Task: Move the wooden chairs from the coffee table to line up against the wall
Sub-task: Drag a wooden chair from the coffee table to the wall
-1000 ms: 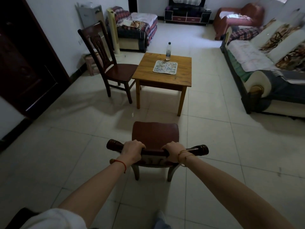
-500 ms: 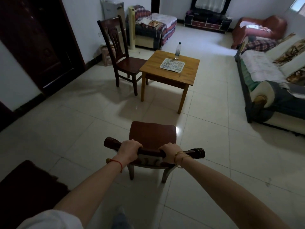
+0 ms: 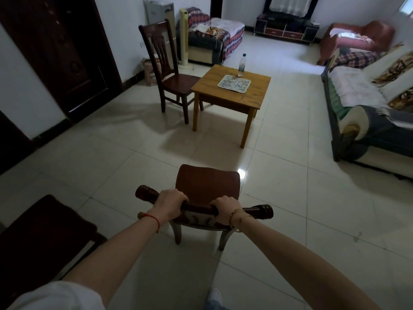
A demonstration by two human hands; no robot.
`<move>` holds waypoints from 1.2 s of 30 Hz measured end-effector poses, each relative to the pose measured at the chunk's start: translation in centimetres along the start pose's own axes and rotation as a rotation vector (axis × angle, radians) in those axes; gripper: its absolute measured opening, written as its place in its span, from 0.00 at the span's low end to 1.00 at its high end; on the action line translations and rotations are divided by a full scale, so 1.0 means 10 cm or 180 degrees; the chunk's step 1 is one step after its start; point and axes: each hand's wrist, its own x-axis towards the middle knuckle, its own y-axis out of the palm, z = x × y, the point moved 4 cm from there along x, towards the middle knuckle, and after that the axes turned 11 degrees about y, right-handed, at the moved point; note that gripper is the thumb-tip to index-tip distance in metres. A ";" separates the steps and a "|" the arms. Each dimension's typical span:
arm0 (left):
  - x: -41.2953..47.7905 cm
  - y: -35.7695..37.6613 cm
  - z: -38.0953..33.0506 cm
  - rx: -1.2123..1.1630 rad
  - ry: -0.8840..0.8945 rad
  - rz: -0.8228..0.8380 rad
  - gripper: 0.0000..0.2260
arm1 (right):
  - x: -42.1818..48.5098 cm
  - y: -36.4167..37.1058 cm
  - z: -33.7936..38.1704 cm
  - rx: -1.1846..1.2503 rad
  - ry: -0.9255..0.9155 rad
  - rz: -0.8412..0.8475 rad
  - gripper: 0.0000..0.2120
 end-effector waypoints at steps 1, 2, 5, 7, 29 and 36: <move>-0.06 0.00 0.01 0.0020 0.0026 0.0030 0.13 | -0.04 0.03 0.05 0.0027 0.0010 -0.0009 0.12; -0.14 0.01 0.02 0.0013 0.0049 0.0059 0.13 | -0.09 0.07 0.11 0.0049 0.0029 -0.0012 0.12; -0.40 0.05 0.09 0.0028 0.0118 0.0060 0.13 | -0.26 0.18 0.32 0.0066 0.0086 -0.0052 0.12; -0.58 0.08 0.16 0.0043 0.0161 0.0090 0.12 | -0.36 0.27 0.50 0.0114 0.0116 -0.0061 0.12; -2.55 0.33 0.68 0.0055 0.0113 0.0442 0.14 | -1.29 1.12 2.09 0.0067 -0.0136 0.0080 0.10; -2.94 0.40 0.74 0.0138 0.0130 0.0589 0.15 | -1.48 1.31 2.38 0.0165 -0.0174 0.0276 0.11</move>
